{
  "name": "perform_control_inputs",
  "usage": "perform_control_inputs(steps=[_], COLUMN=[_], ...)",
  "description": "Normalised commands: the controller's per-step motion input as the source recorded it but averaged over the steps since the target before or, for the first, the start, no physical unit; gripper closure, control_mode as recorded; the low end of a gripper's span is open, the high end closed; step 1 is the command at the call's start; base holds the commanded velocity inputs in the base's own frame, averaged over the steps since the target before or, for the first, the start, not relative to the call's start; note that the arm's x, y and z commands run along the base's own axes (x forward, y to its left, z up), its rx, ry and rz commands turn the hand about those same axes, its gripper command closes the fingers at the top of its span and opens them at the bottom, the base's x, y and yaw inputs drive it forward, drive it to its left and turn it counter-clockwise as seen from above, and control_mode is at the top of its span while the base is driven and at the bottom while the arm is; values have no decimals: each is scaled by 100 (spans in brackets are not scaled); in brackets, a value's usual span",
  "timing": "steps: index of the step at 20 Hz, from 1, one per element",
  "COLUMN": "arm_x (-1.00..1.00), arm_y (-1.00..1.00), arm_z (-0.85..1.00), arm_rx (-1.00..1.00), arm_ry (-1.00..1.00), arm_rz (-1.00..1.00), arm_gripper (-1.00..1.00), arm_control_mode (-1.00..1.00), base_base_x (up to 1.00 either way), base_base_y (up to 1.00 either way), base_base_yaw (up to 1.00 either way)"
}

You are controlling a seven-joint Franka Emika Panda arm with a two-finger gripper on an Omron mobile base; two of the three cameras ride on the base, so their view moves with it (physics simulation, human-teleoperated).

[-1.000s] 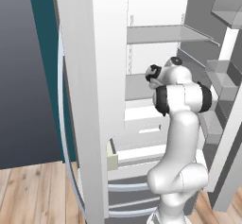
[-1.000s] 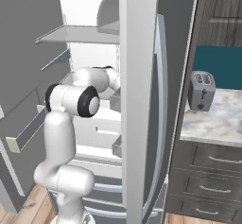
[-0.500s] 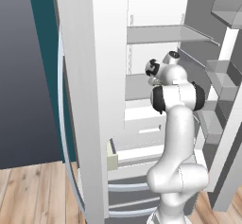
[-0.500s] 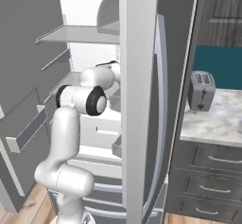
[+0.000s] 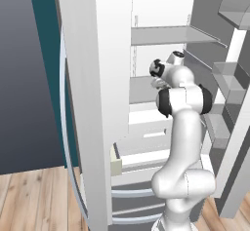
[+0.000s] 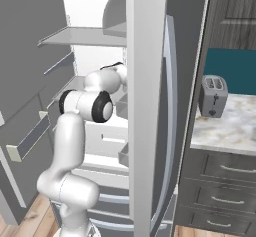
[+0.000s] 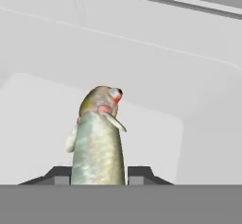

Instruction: Gather the potato and avocado from the fridge and place them on a tray on the dining counter. Then gather the fishs from the fridge and place them on the other tray.

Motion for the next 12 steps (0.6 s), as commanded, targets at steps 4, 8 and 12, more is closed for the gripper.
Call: perform_control_inputs(steps=[4,8,12], arm_x=[-80,-79,-96], arm_y=[56,40,31], arm_z=[-94,-62,-14], arm_rx=[0,5,9], arm_ry=[-24,-26,-11], arm_rz=[-10,-10,-8], arm_gripper=[100,100,100], arm_control_mode=[-100,-100,-100], base_base_x=[0,0,0], base_base_y=[0,0,0], base_base_yaw=[0,0,0])
